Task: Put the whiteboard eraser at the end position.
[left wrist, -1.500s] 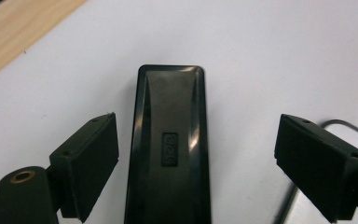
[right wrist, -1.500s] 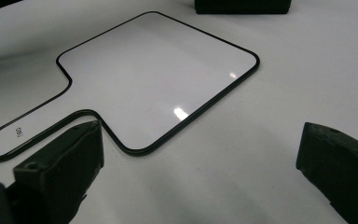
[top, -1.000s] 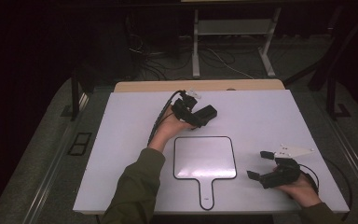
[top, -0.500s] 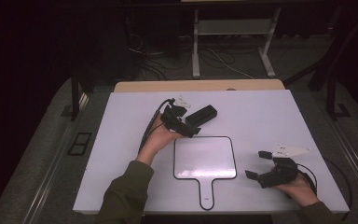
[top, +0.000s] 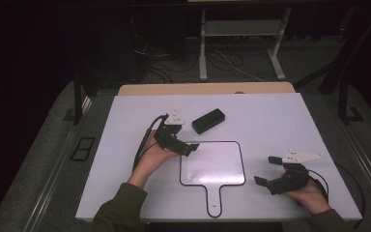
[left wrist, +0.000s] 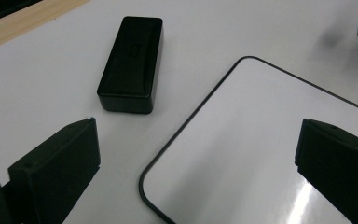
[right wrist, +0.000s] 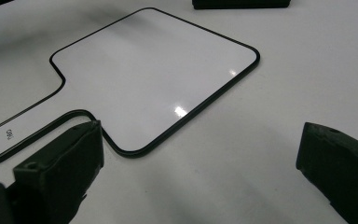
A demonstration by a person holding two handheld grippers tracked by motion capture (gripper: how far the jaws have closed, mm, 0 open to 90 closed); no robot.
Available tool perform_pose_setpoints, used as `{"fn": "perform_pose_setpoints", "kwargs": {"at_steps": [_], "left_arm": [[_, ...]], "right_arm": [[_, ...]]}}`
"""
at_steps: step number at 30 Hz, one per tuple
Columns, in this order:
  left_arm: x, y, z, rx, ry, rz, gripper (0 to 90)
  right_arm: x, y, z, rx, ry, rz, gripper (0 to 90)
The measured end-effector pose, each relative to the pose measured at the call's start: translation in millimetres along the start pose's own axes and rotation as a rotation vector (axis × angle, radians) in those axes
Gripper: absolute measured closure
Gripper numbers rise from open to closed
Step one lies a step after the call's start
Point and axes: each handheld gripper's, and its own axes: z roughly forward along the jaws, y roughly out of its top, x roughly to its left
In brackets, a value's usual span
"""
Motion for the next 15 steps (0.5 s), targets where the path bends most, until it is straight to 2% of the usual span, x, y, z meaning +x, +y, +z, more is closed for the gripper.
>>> {"fn": "perform_pose_setpoints", "kwargs": {"at_steps": [3, 8, 15], "left_arm": [[-3.1, -7.6, -8.9, -0.026, 0.003, 0.004, 0.0], [-8.2, -25.8, -20.0, -0.042, 0.0, -0.01, 0.0], [-15.5, -45.4, -36.3, -0.095, 0.02, -0.025, 0.0]], "right_arm": [[0.0, 0.1, 0.0, 0.0, 0.0, 0.001, 0.0], [-0.1, 0.2, -1.1, -0.005, 0.005, 0.013, 0.0], [0.6, 0.1, -1.3, -0.008, 0.004, 0.015, 0.0]]}}
